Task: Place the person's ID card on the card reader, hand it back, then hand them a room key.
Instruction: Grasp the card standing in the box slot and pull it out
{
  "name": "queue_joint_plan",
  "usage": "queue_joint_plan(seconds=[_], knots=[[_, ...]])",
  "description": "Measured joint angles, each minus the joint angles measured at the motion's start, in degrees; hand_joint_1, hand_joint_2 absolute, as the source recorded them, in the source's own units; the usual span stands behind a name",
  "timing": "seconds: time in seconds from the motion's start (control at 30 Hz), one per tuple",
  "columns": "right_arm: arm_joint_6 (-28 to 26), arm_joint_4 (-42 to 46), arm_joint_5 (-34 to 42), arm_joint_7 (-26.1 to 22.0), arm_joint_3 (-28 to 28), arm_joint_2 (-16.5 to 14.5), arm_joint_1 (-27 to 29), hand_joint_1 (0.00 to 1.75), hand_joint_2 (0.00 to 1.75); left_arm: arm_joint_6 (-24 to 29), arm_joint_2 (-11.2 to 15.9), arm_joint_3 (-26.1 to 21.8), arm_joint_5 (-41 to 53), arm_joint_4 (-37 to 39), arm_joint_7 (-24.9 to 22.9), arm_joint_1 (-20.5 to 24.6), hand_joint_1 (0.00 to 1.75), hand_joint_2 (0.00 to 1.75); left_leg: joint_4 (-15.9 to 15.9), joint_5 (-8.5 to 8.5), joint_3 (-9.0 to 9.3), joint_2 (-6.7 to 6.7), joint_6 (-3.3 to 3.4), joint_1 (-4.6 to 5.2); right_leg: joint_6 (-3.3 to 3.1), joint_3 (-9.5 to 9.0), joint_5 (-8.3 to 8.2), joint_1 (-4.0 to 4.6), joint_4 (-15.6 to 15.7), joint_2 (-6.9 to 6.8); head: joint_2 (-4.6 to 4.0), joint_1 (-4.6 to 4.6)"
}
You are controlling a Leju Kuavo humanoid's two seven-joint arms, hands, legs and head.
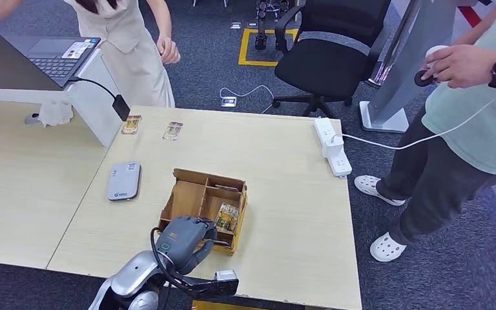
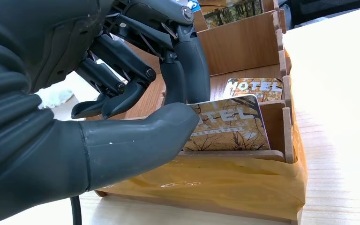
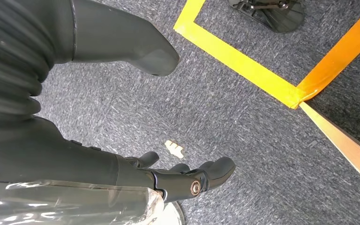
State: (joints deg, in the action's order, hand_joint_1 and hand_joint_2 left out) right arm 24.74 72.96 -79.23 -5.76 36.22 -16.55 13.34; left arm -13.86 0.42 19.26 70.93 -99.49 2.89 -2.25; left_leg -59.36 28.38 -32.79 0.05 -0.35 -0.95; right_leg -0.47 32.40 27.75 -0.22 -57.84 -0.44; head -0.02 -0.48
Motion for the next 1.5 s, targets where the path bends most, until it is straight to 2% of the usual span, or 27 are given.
queue_joint_plan(seconds=[0.13, 0.17, 0.27, 0.3, 1.5], knots=[[0.0, 0.0, 0.0, -0.02, 0.0, 0.0, 0.0, 0.0, 1.75, 0.0, 0.05, 0.0, -0.09, 0.0, 0.01, -0.01, 1.71, 1.75, 0.0, 0.0, 0.0, 0.0, 0.0, 0.0, 0.0, -0.01, 0.0, 0.0, 0.0, 0.0, 0.0, 0.0], [0.0, 0.0, 0.0, -0.03, 0.0, 0.0, 0.0, 0.0, 1.75, 0.0, 0.08, 0.0, -0.1, 0.0, 0.01, -0.01, 1.38, 1.75, 0.0, 0.0, 0.0, 0.0, 0.0, 0.0, 0.0, -0.01, 0.0, 0.0, 0.0, 0.0, 0.0, 0.0], [0.0, 0.0, 0.0, -0.05, 0.0, 0.0, 0.0, 0.0, 1.75, -0.01, 0.09, 0.0, -0.11, 0.0, 0.01, -0.05, 0.12, 1.75, 0.0, 0.0, 0.01, 0.0, 0.0, 0.0, 0.0, -0.01, 0.0, 0.0, 0.0, 0.0, 0.0, 0.0], [0.0, 0.0, 0.0, -0.05, 0.0, 0.0, 0.0, 0.0, 1.75, -0.02, 0.09, 0.0, -0.11, 0.0, 0.01, -0.11, 0.02, 1.75, 0.0, 0.0, 0.01, 0.0, 0.0, 0.0, 0.0, -0.01, 0.0, 0.0, 0.0, 0.0, 0.0, 0.0], [0.0, 0.02, 0.6, 0.04, 0.0, 0.0, 0.0, 0.0, 1.75, 0.07, 0.07, 0.0, 0.36, 0.11, 0.01, -0.66, 0.0, 1.75, 0.0, -0.01, 0.02, -0.02, 0.0, 0.0, 0.0, -0.02, 0.0, 0.0, 0.0, 0.0, 0.0, 0.0]])
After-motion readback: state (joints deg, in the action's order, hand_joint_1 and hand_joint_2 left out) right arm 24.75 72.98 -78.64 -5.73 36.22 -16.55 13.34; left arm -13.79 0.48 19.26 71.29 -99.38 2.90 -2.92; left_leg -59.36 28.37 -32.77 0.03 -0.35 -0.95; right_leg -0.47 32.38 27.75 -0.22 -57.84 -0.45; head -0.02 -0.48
